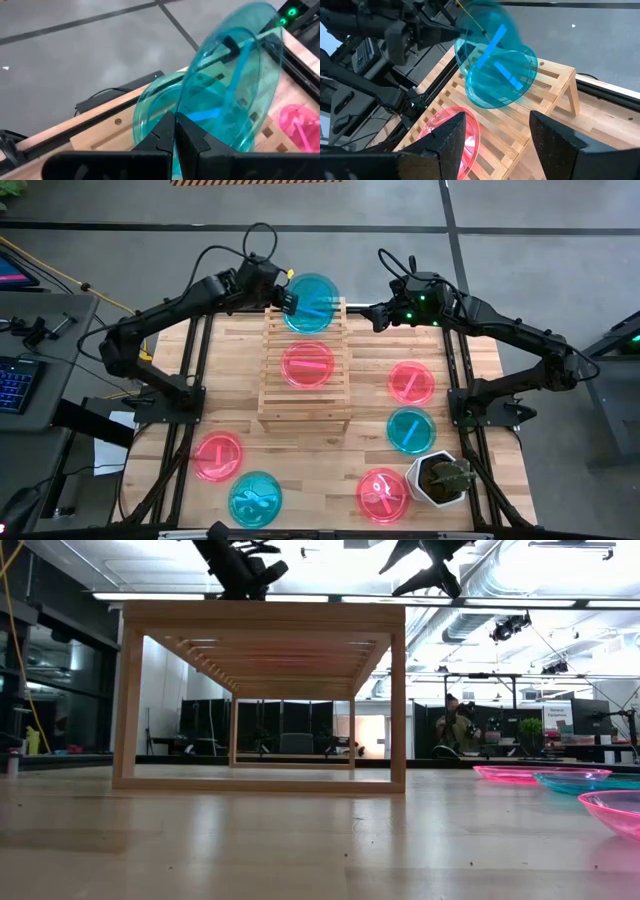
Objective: Place and stack plates onto a shelf
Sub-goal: Stack the blue plate on top of the blue plate on the shelf
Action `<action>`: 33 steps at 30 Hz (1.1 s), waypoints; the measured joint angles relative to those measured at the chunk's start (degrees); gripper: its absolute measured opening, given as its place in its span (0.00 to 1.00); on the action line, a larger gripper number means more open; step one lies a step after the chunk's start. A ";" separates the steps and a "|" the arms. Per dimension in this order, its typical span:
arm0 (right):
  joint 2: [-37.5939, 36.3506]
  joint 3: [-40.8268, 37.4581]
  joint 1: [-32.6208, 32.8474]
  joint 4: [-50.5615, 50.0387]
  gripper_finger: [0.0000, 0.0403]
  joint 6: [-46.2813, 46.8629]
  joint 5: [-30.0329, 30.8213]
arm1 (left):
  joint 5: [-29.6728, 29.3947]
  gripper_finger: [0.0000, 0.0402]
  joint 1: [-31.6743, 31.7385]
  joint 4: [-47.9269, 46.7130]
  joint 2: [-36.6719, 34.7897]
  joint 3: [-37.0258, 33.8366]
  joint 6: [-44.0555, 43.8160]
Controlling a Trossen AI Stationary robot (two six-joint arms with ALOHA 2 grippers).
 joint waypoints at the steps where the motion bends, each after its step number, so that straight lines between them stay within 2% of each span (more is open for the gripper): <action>1: 0.00 0.00 0.00 0.00 0.51 -0.02 0.00 | 0.11 0.00 0.12 -0.08 0.27 0.00 -0.08; 12: 0.00 0.00 0.01 -0.35 0.51 -0.03 0.00 | 0.75 0.00 0.47 -4.89 1.62 0.00 -1.07; 22: 0.00 0.00 0.00 -0.50 0.51 -1.06 0.00 | -0.44 0.00 0.47 -5.17 1.62 0.00 0.42; 27: 0.00 0.00 0.01 -0.50 0.51 -1.07 0.00 | -0.39 0.05 0.47 -5.16 1.62 0.00 1.45; 33: 0.00 0.00 0.01 -0.50 0.51 -1.07 0.00 | 0.35 0.16 0.47 -4.98 1.62 0.00 1.47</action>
